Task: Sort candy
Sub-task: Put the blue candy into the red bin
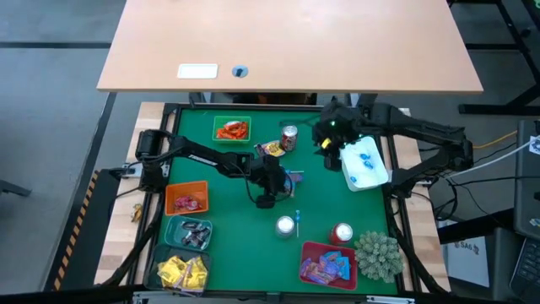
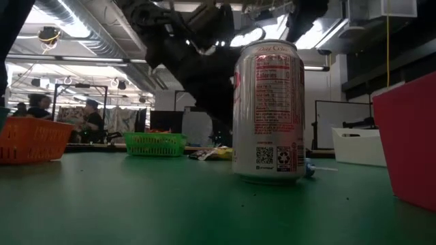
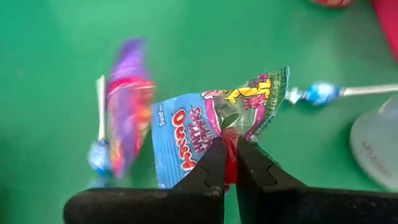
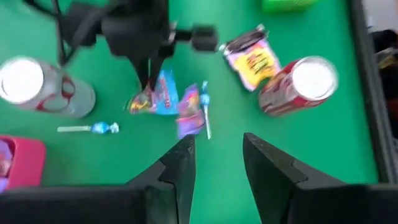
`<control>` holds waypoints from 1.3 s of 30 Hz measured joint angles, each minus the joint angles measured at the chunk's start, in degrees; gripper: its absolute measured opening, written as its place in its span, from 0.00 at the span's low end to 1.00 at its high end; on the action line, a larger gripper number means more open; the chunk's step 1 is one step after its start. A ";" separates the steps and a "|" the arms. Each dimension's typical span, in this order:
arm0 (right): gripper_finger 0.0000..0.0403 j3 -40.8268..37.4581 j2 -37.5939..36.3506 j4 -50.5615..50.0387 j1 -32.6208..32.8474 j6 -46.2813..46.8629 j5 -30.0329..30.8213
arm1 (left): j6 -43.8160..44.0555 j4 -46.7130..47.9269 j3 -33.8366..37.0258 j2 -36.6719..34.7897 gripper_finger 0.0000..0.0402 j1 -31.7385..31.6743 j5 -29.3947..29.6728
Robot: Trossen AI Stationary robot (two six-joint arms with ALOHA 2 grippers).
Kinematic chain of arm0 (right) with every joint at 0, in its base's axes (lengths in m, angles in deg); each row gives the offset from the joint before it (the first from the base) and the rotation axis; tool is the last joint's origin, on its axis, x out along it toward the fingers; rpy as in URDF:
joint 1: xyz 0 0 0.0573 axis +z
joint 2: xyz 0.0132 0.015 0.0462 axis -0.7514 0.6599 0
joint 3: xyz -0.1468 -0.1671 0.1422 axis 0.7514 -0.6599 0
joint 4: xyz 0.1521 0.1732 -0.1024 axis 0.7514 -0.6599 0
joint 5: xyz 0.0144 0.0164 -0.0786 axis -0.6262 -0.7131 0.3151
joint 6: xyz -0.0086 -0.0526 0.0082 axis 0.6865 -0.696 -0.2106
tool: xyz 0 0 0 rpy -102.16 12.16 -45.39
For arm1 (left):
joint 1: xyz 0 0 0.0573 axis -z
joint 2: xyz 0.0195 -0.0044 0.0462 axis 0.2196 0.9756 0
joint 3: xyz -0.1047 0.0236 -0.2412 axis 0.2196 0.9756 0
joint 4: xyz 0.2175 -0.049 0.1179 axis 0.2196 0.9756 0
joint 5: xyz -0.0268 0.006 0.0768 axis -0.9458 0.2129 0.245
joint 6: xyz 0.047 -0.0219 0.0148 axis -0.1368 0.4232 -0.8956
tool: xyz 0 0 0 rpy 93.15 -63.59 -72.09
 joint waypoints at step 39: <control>0.33 -13.01 -7.13 5.28 8.04 9.93 11.18 | 18.69 -36.01 -1.00 -4.63 0.00 22.30 17.34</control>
